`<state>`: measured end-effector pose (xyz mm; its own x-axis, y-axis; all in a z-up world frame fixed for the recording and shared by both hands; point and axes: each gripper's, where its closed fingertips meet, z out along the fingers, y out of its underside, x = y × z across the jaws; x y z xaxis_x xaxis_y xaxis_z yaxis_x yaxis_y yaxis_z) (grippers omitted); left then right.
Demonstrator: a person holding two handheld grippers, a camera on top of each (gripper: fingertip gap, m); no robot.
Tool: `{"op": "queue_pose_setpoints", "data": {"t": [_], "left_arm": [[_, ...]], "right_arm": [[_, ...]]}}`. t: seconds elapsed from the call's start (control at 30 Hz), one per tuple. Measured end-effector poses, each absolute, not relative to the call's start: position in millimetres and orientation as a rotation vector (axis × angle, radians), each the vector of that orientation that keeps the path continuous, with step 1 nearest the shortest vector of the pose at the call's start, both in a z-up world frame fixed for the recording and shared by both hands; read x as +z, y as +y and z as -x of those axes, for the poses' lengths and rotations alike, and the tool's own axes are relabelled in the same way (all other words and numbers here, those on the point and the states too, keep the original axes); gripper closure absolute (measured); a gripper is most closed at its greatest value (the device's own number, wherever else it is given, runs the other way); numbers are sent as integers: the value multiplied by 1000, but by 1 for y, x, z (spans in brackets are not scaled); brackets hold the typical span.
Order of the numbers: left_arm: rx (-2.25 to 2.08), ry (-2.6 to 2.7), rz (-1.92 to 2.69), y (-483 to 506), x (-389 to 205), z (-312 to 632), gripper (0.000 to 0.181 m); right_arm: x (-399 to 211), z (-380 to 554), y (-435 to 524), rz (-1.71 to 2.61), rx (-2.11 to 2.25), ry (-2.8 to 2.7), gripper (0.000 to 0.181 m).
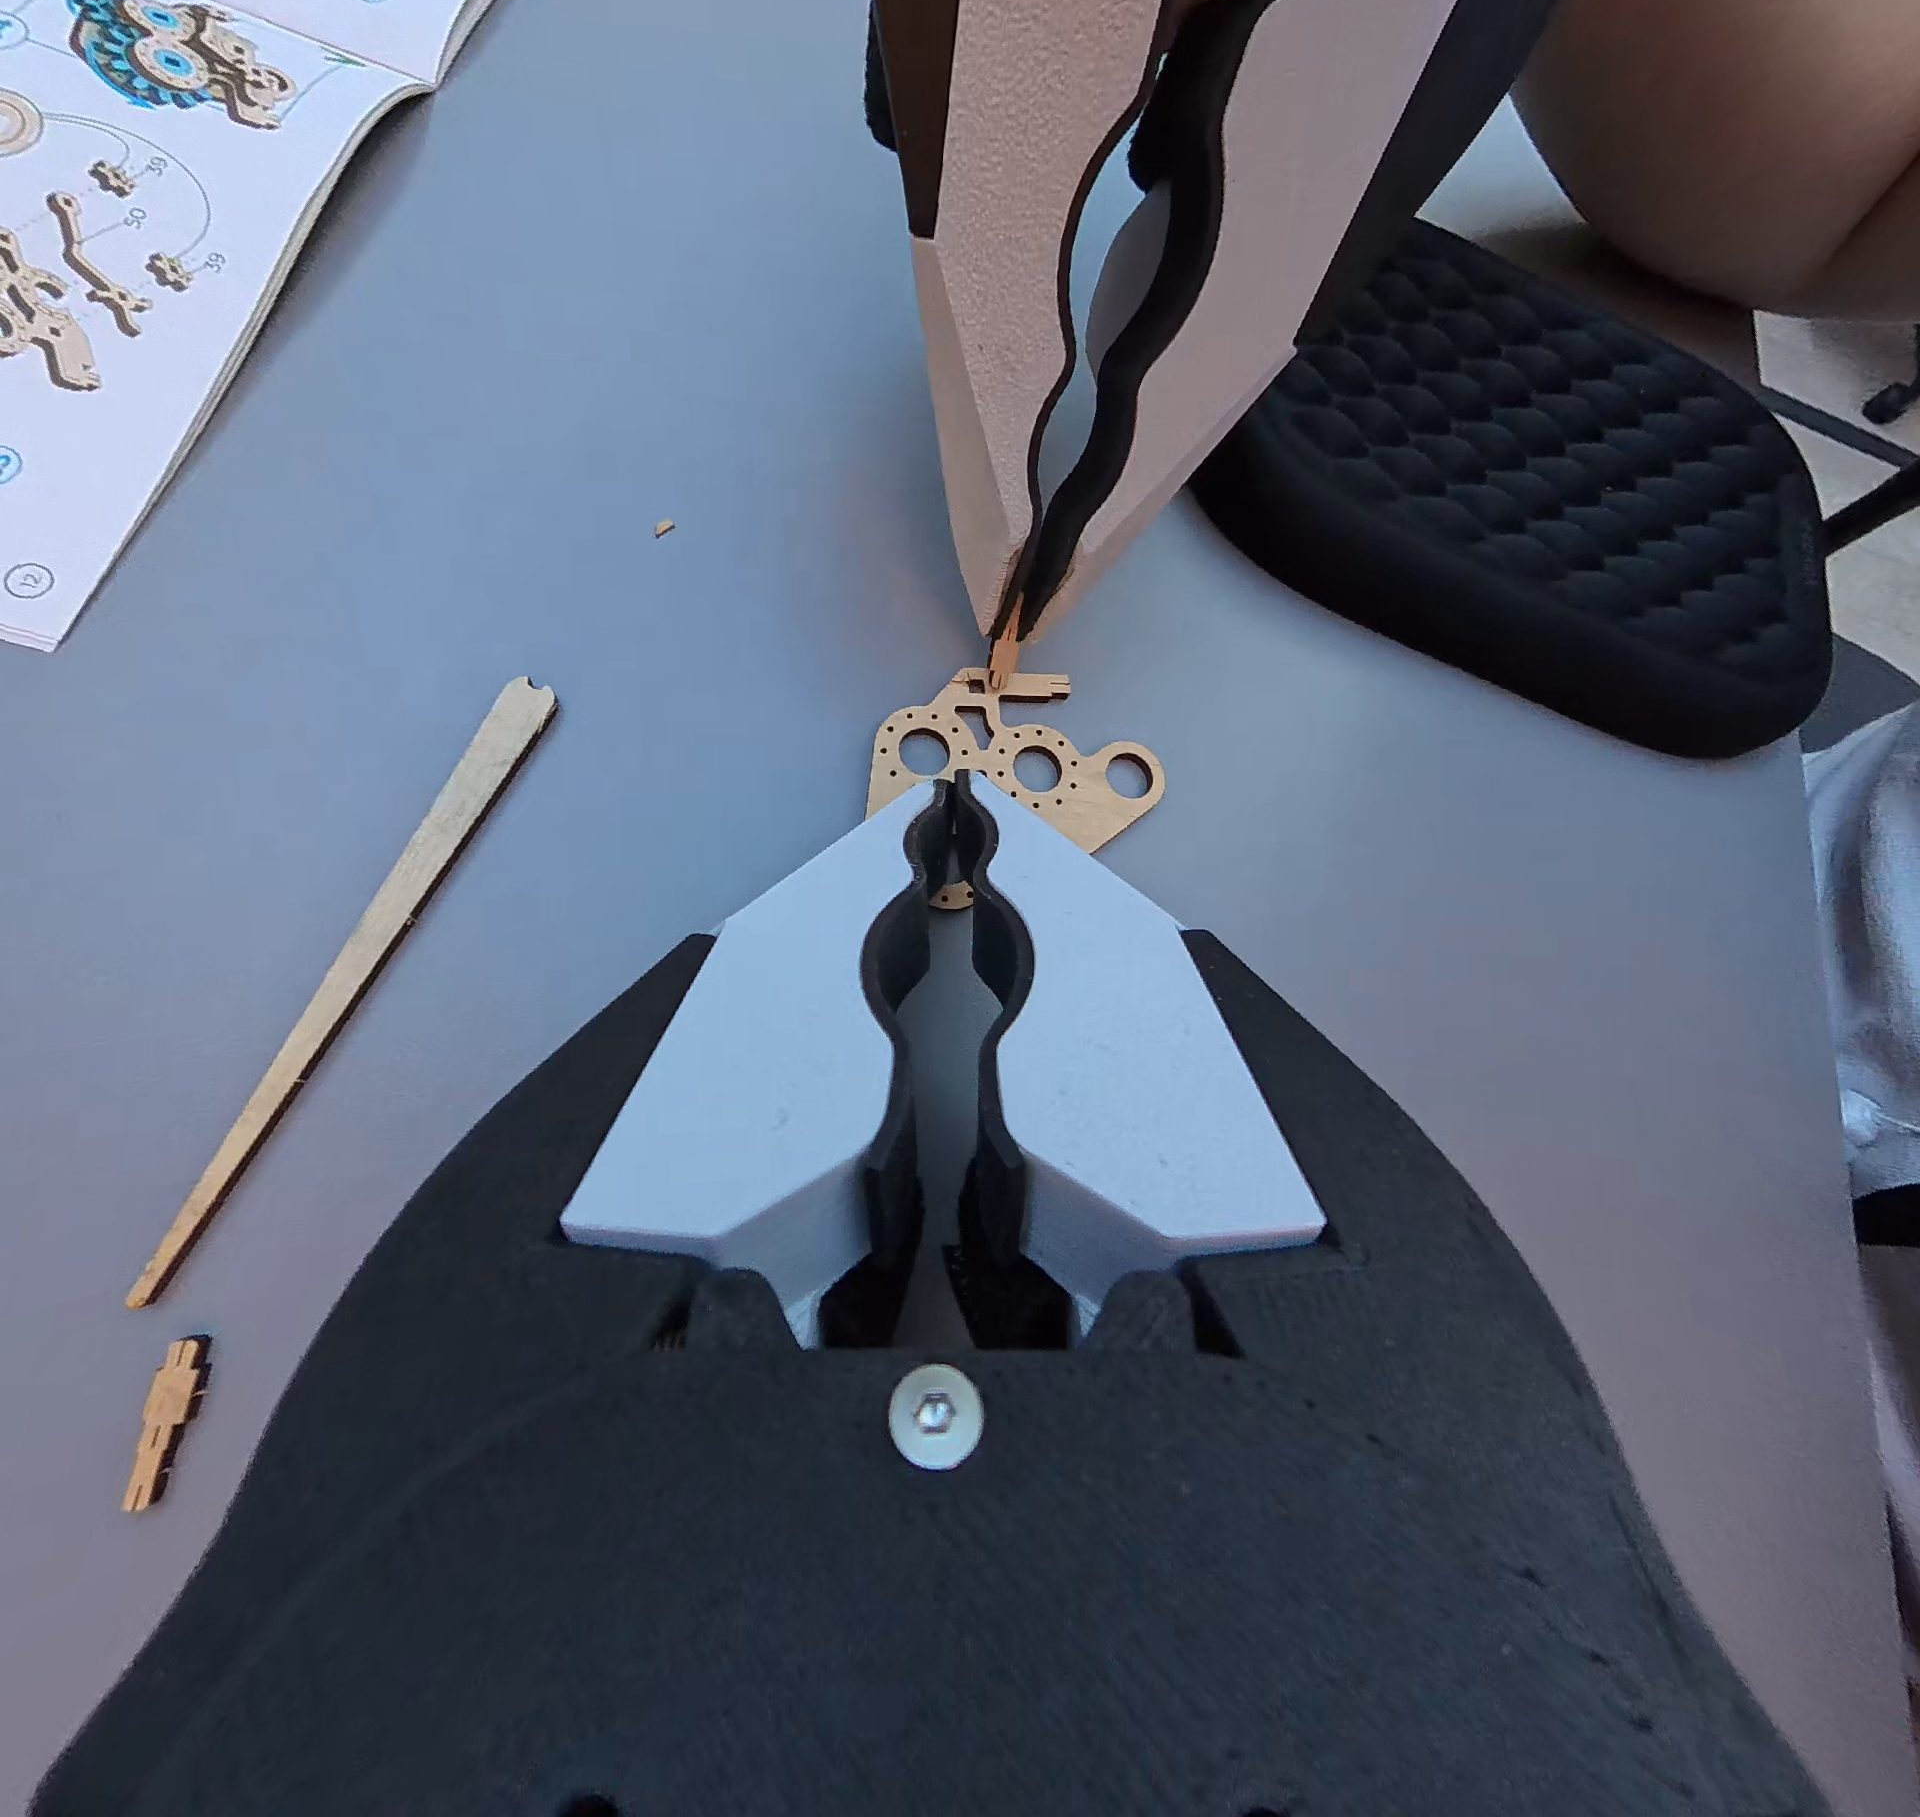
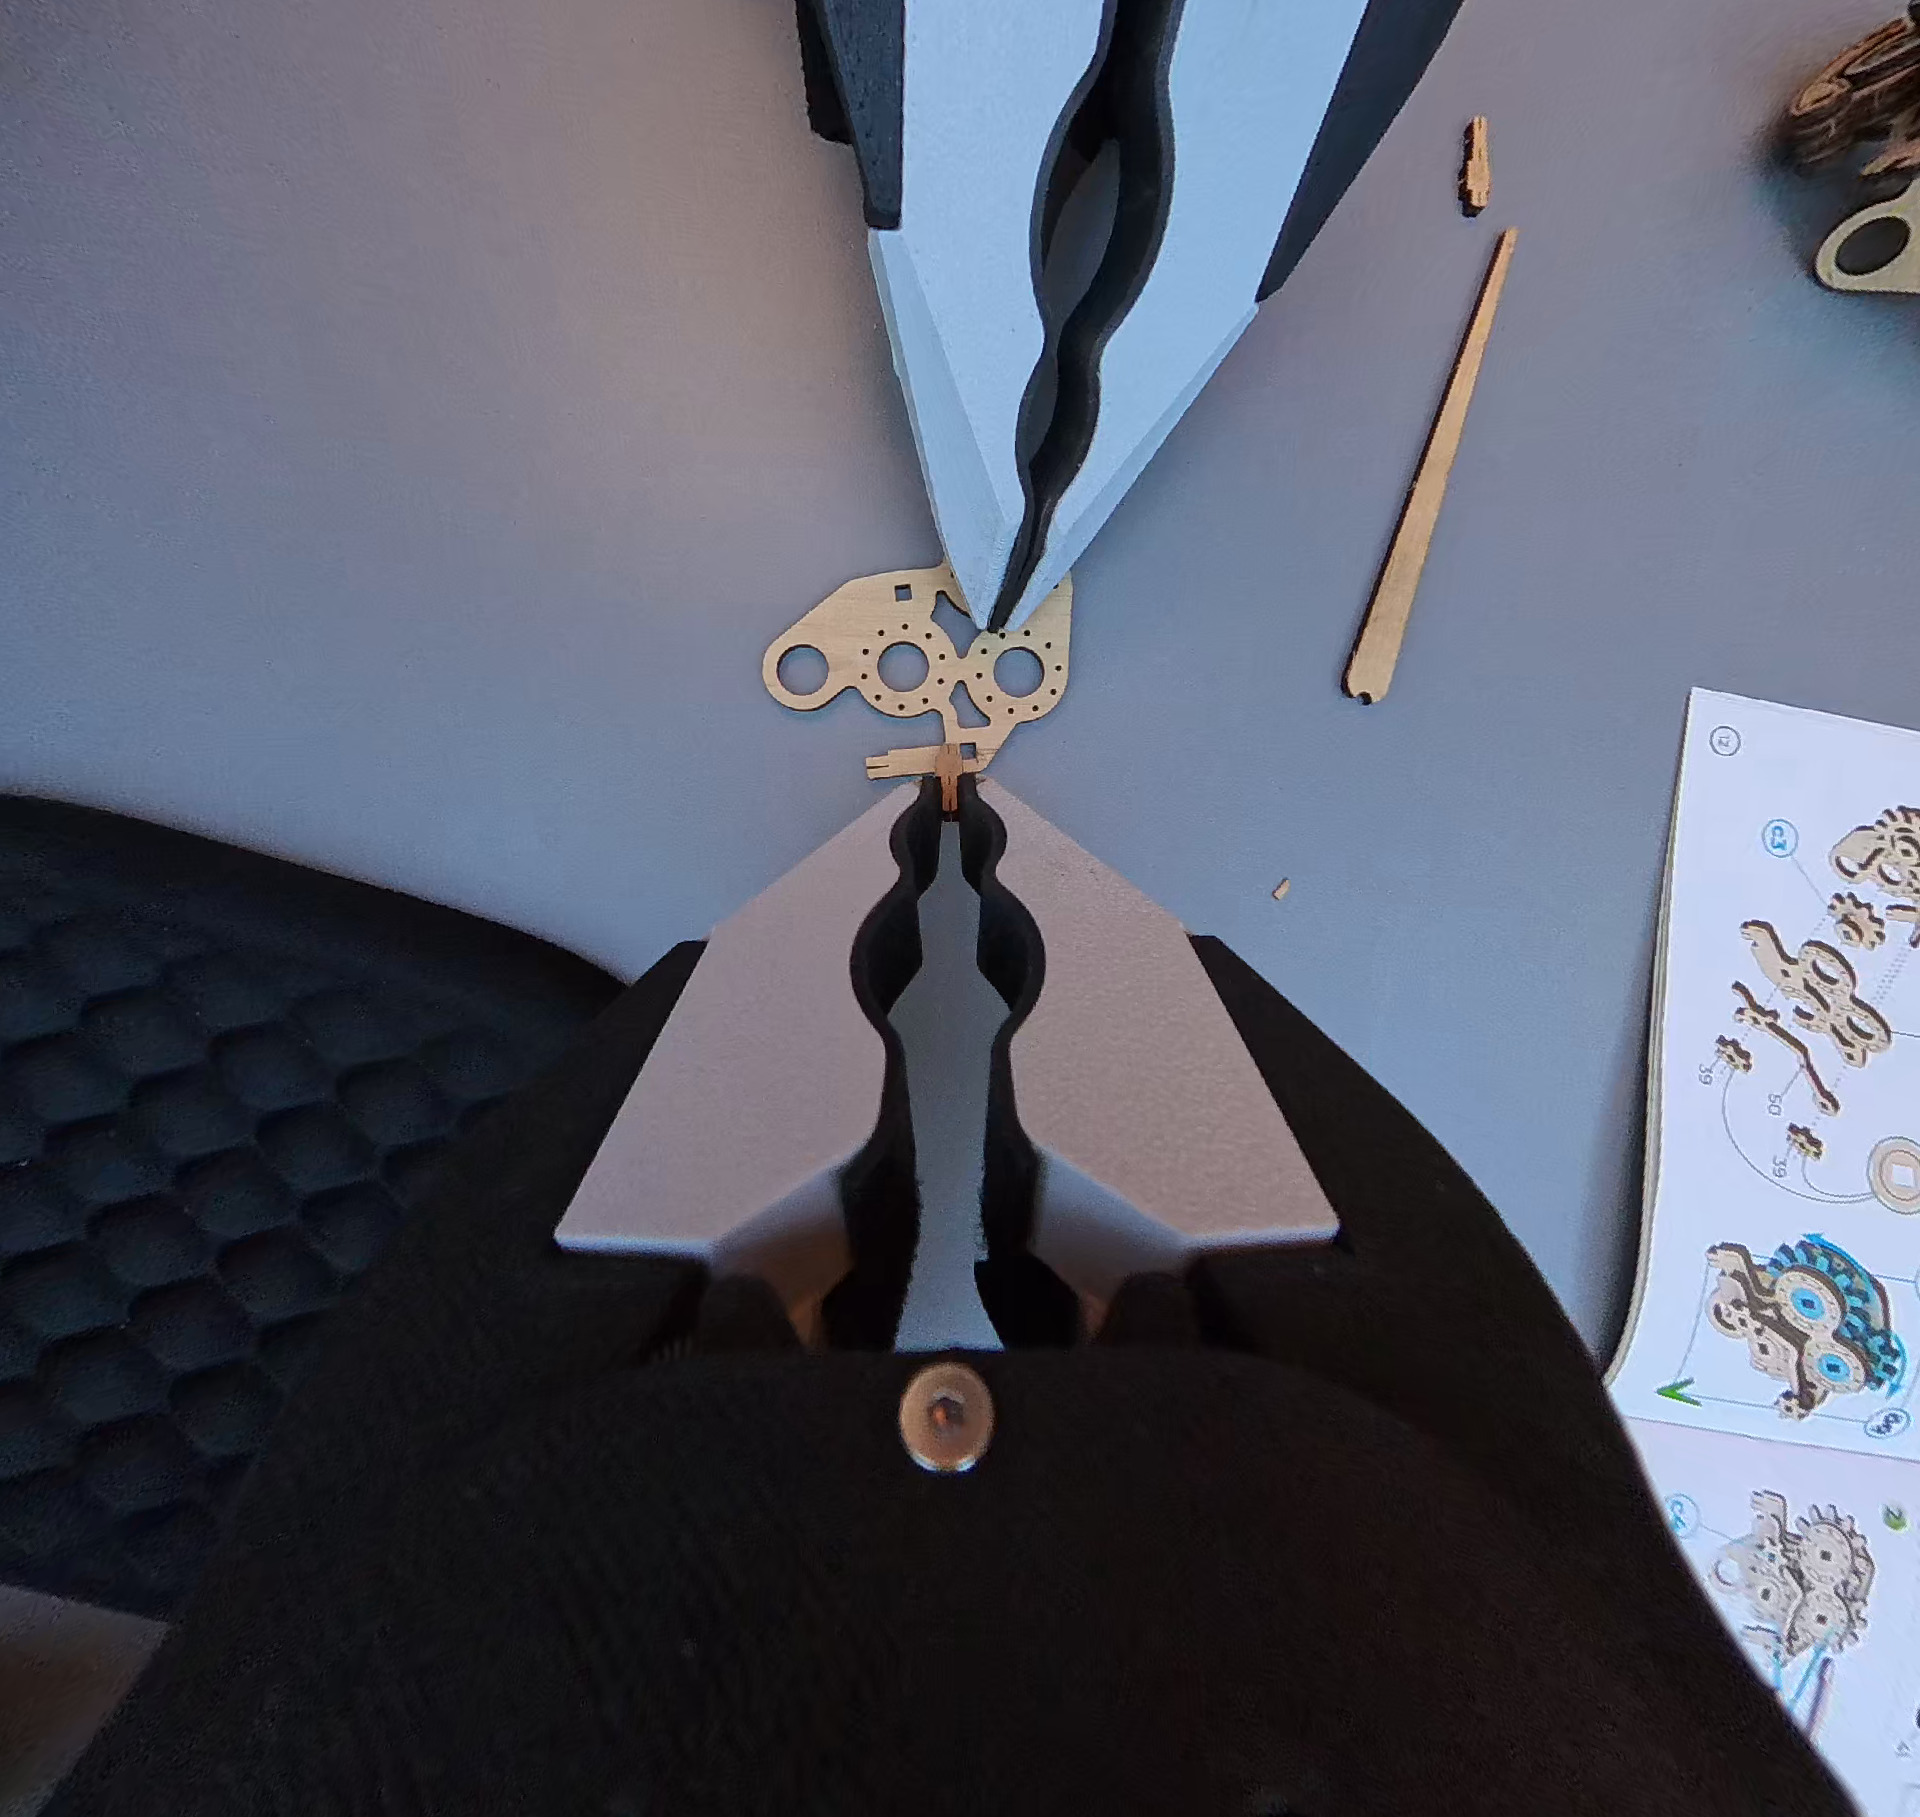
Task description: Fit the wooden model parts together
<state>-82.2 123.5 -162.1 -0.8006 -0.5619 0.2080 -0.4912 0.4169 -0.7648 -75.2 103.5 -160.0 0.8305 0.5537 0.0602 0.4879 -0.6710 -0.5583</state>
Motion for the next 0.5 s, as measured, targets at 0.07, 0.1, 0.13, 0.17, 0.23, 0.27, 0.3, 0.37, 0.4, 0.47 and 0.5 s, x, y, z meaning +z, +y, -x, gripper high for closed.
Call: {"op": "queue_pose_setpoints", "data": {"t": [0.07,0.1,0.13,0.17,0.23,0.27,0.3,0.37,0.4,0.47,0.5], "left_arm": [[-1349,2576,960,123,-162,82,181],[-1350,2577,963,123,-162,82,181],[-1353,2578,965,124,-162,82,181],[-1354,2579,967,124,-162,82,181],[-1357,2580,969,123,-162,82,181],[-1359,2580,973,124,-162,83,181],[-1362,2580,978,124,-162,83,181],[-1365,2582,982,124,-162,83,181],[-1365,2583,980,124,-162,84,181],[-1362,2584,972,124,-162,84,181],[-1361,2585,969,124,-162,84,181]], "right_arm": [[-160,75,104,2435,147,-771,179],[-160,75,104,2431,146,-776,179],[-160,76,104,2427,148,-777,179],[-160,76,104,2421,149,-780,179],[-157,75,104,2391,125,-803,179],[-151,74,107,2346,88,-820,179],[-137,72,112,2257,18,-834,179],[-78,71,128,1901,-240,-850,179],[-45,75,128,1704,-400,-880,179],[-12,84,122,1477,-781,-1024,180],[-7,85,121,1424,-965,-1083,179]]}}
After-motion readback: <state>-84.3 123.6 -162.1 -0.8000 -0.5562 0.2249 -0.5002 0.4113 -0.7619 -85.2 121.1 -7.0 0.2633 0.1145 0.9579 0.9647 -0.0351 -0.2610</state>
